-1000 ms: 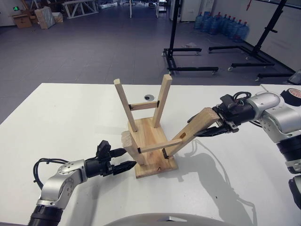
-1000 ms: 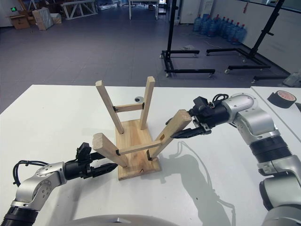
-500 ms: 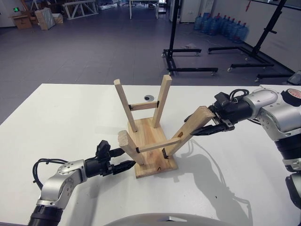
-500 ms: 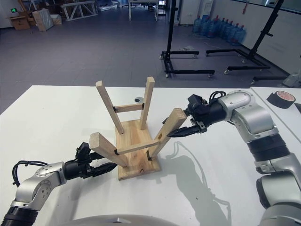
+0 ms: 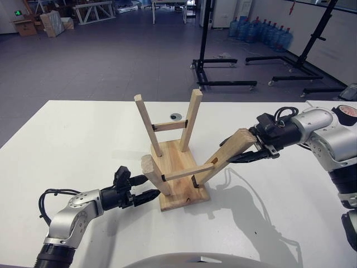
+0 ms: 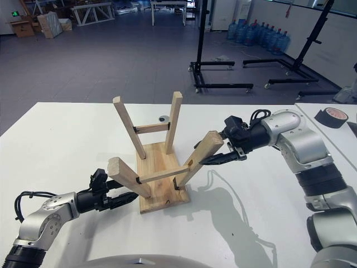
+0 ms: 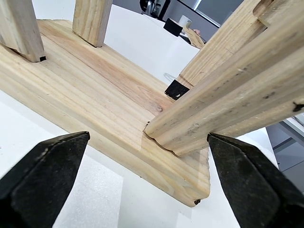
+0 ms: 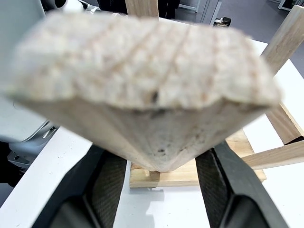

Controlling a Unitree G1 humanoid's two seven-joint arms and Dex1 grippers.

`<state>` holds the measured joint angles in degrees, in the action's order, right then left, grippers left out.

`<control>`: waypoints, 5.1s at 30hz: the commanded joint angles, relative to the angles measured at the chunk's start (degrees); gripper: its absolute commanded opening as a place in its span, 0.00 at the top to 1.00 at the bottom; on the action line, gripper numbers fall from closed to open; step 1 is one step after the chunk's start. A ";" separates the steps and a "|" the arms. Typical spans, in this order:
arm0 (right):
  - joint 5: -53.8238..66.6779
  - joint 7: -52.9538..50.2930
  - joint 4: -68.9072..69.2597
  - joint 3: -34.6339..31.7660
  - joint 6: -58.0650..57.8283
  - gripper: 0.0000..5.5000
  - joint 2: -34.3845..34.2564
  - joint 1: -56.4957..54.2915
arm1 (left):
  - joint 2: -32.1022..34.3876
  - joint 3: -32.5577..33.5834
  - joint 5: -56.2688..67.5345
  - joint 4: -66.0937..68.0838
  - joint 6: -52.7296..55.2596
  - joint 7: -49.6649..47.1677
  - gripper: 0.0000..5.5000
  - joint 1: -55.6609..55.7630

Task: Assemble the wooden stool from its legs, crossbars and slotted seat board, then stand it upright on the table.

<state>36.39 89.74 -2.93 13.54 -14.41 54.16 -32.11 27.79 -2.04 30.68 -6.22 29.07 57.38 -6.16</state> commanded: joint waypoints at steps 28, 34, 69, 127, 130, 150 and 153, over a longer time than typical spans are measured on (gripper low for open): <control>-1.80 2.50 5.96 1.64 -5.40 0.63 3.99 2.56 | -0.58 -1.95 -0.47 0.78 -2.73 0.90 0.17 0.74; 0.39 2.12 6.50 -1.77 -7.94 0.63 3.80 3.48 | -0.11 -1.83 -0.39 0.48 -2.62 1.01 0.17 0.40; -0.43 2.75 2.52 -5.46 -1.72 0.63 9.53 1.39 | 0.70 -1.25 0.08 -0.29 -2.25 1.17 0.17 -0.26; -6.30 2.65 11.36 8.46 -7.00 0.63 9.31 2.27 | -2.12 -2.99 -0.81 -0.40 -3.55 -0.81 0.17 -0.72; -6.54 2.60 13.31 8.81 -7.36 0.63 9.97 2.69 | -2.88 -3.33 -1.00 -0.61 -4.05 -1.57 0.17 -1.49; -9.63 -1.22 14.95 9.13 -6.98 0.63 4.69 9.80 | -3.52 -4.23 -2.05 1.24 -5.44 -1.34 0.17 -0.76; -10.58 -2.01 14.55 10.87 -7.51 0.63 3.03 9.69 | -3.69 -4.54 -2.39 1.53 -5.62 -1.28 0.17 -0.61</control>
<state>33.36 87.67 11.84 13.97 -18.59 60.87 -28.25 25.15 -4.64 28.72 -4.71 23.82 55.61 -8.26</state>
